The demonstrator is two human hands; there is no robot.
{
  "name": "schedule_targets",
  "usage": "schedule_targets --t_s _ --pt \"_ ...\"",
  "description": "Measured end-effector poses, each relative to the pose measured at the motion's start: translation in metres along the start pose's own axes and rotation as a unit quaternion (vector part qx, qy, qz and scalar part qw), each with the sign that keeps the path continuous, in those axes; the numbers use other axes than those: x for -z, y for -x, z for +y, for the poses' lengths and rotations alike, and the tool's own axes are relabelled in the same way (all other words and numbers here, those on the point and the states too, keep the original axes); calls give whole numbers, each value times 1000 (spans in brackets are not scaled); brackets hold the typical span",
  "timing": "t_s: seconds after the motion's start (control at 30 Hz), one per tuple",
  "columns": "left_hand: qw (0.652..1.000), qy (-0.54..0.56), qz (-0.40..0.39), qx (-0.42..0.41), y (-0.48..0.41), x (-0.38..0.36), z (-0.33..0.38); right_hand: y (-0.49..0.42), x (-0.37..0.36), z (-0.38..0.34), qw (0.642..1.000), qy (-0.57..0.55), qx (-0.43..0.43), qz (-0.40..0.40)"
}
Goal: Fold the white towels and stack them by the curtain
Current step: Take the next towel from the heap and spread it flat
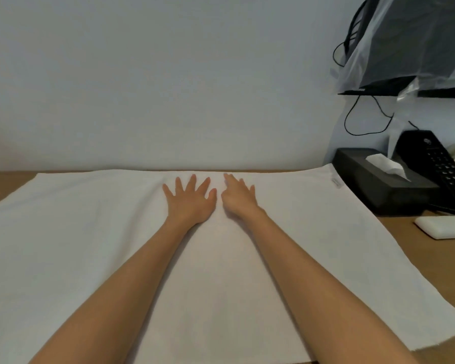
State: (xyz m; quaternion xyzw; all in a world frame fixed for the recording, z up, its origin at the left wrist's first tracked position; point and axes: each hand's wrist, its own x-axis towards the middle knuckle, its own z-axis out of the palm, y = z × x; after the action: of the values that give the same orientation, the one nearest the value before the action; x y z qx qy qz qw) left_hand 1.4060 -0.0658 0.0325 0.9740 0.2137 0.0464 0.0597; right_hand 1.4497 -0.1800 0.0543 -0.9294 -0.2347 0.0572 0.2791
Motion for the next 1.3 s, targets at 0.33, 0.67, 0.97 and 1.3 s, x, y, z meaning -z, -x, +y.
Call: schedule_targets --t_s 0.33,0.67,0.97,1.3 --pt "1000 -8 -2 10 -4 17 -82 -11 -21 -1 987 159 -16 13" --pt "994 0 -1 109 -1 38 -205 -11 -22 -1 982 185 -25 -5" --pt "995 -2 8 100 -1 32 -204 1 -64 -96 976 163 128 -70" --pt "999 9 -8 43 -5 37 -226 -9 -113 -144 976 180 114 -42"
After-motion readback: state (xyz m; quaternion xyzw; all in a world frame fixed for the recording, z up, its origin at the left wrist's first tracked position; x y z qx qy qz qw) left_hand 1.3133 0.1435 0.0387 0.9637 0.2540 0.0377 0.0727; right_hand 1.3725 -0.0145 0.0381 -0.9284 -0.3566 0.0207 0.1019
